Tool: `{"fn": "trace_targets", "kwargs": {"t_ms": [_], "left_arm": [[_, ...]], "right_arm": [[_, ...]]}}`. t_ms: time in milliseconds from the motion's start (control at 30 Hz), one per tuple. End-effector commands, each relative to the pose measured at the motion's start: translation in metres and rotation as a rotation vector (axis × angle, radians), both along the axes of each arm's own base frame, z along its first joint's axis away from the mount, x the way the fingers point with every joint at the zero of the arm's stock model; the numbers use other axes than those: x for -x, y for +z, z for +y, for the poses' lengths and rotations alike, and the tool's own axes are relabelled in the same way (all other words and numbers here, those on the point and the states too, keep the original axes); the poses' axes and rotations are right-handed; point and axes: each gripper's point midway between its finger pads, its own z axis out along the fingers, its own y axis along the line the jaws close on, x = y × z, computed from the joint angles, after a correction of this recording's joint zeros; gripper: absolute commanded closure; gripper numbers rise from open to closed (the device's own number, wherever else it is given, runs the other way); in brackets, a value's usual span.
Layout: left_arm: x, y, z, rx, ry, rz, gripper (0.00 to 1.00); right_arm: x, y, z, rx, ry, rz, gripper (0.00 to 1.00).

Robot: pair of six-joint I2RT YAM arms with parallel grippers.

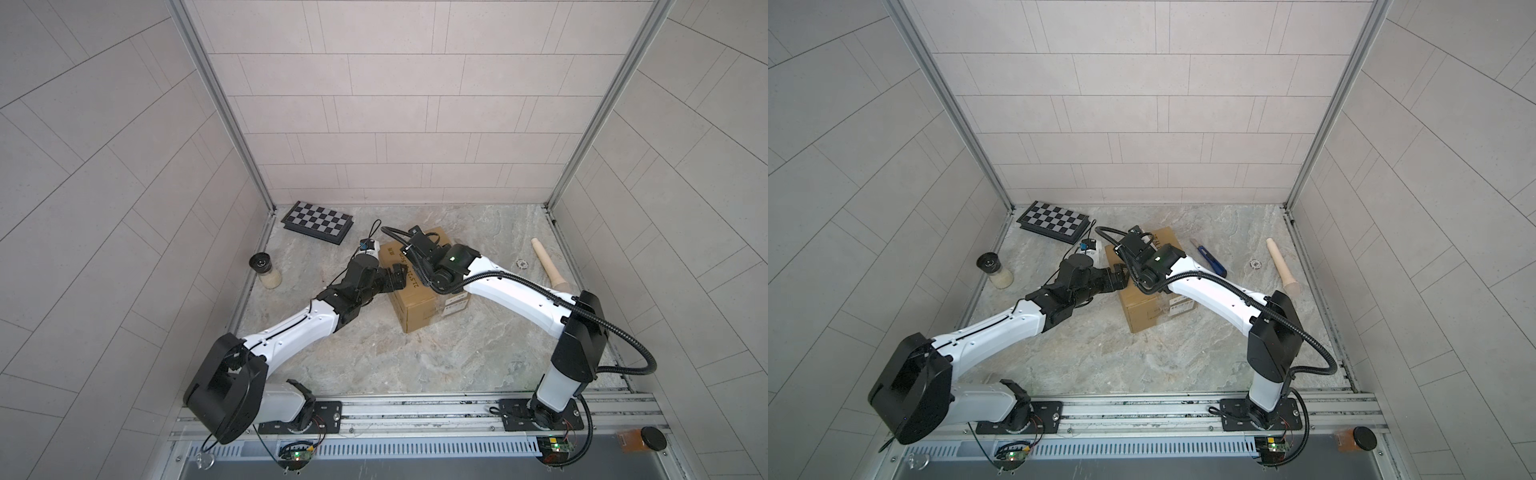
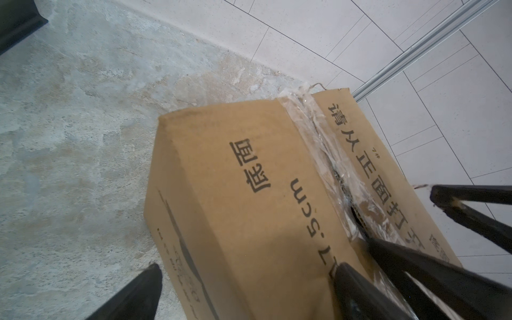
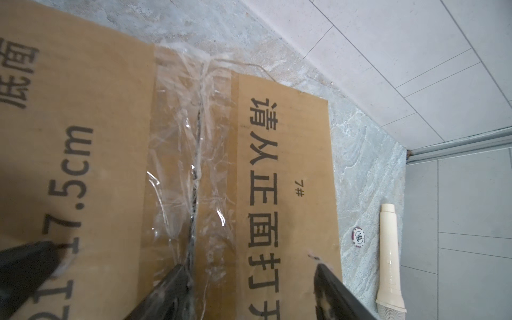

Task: Unpack the express box

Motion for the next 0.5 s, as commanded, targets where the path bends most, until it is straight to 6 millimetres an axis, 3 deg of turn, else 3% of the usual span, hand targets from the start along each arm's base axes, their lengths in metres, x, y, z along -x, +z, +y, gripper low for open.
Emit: {"fn": "trace_targets", "kwargs": {"t_ms": [0,233,467], "left_arm": [[0.044,-0.096,0.048,-0.274,0.035,0.283,0.00],[0.046,-0.101,0.050,-0.281,0.040,0.294,0.00],[0.048,-0.105,0.051,-0.277,0.041,0.300,0.00]], "right_arm": [[-0.004,-0.014,-0.043,0.218,-0.091,0.006,0.27],[-0.007,-0.013,-0.052,0.281,-0.106,-0.013,0.31],[-0.006,-0.037,-0.050,0.234,-0.106,0.053,0.31]]}}
